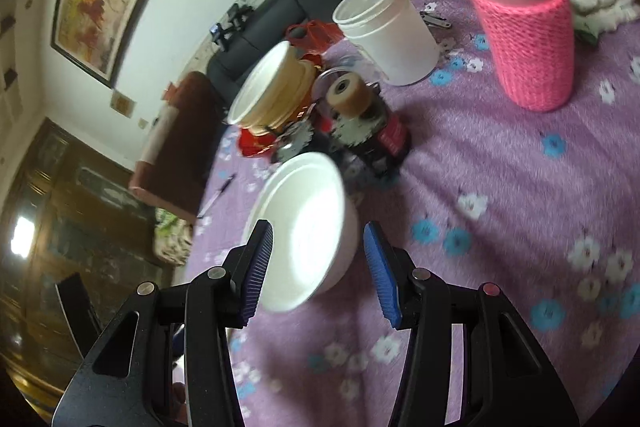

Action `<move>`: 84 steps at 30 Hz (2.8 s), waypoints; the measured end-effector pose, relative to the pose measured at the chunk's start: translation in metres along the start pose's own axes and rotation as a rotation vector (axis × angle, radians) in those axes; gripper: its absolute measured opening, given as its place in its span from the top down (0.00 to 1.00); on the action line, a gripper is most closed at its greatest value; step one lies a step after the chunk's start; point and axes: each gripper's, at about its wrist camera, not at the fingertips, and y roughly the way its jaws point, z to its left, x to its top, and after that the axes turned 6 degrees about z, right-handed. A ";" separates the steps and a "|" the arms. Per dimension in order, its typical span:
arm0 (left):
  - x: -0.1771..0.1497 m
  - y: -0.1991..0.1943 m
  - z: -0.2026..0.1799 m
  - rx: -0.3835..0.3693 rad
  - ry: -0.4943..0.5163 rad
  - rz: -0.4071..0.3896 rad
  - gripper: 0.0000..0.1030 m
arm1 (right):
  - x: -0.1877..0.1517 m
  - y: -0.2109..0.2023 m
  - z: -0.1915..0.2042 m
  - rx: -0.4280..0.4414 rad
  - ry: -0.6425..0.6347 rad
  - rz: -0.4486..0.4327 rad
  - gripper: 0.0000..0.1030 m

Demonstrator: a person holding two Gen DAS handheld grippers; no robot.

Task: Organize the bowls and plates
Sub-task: 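Move both grippers toward the second white paper bowl by the pink bottle, then close both grippers on the rim of the second white paper bowl, then lift the second white bowl and carry it over the red plate stack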

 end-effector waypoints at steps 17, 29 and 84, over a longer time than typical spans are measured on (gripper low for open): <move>0.003 0.036 -0.023 0.016 0.051 0.041 0.24 | 0.005 0.053 -0.010 -0.049 -0.005 0.038 0.53; 0.001 0.052 -0.027 -0.067 0.080 0.114 0.88 | 0.002 0.062 -0.006 -0.039 -0.047 0.026 0.83; -0.133 -0.177 0.097 -0.001 0.244 -0.262 0.88 | -0.197 -0.114 0.092 0.148 -0.272 0.009 0.87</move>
